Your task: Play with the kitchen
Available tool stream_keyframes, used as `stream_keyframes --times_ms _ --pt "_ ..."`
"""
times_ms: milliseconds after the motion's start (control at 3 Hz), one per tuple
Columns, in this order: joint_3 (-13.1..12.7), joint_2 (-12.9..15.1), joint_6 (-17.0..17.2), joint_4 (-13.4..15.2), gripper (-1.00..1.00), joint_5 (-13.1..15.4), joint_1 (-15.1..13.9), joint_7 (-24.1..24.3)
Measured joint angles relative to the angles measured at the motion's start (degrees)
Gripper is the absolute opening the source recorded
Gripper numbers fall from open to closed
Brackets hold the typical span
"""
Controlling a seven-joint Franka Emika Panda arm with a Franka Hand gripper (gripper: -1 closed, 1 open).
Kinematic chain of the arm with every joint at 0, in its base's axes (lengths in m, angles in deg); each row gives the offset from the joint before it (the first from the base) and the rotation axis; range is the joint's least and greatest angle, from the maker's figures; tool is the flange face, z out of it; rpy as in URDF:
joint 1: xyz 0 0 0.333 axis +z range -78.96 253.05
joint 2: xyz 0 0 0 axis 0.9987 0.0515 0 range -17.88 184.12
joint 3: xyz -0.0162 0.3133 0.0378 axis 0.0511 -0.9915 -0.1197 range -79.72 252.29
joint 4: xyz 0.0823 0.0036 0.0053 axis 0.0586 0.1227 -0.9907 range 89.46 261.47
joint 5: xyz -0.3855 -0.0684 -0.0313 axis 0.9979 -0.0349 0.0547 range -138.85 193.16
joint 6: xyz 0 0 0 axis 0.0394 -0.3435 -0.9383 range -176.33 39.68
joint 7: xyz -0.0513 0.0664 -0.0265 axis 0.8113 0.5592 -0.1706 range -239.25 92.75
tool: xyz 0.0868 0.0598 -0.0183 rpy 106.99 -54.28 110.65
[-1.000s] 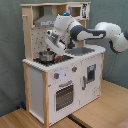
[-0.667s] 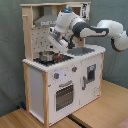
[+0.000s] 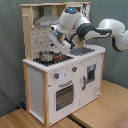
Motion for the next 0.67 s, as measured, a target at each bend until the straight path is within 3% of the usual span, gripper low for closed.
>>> stream_keyframes --times_ms 667 --pt "0.2 0.0 0.7 0.0 1.0 11.4 4.8 -0.3"
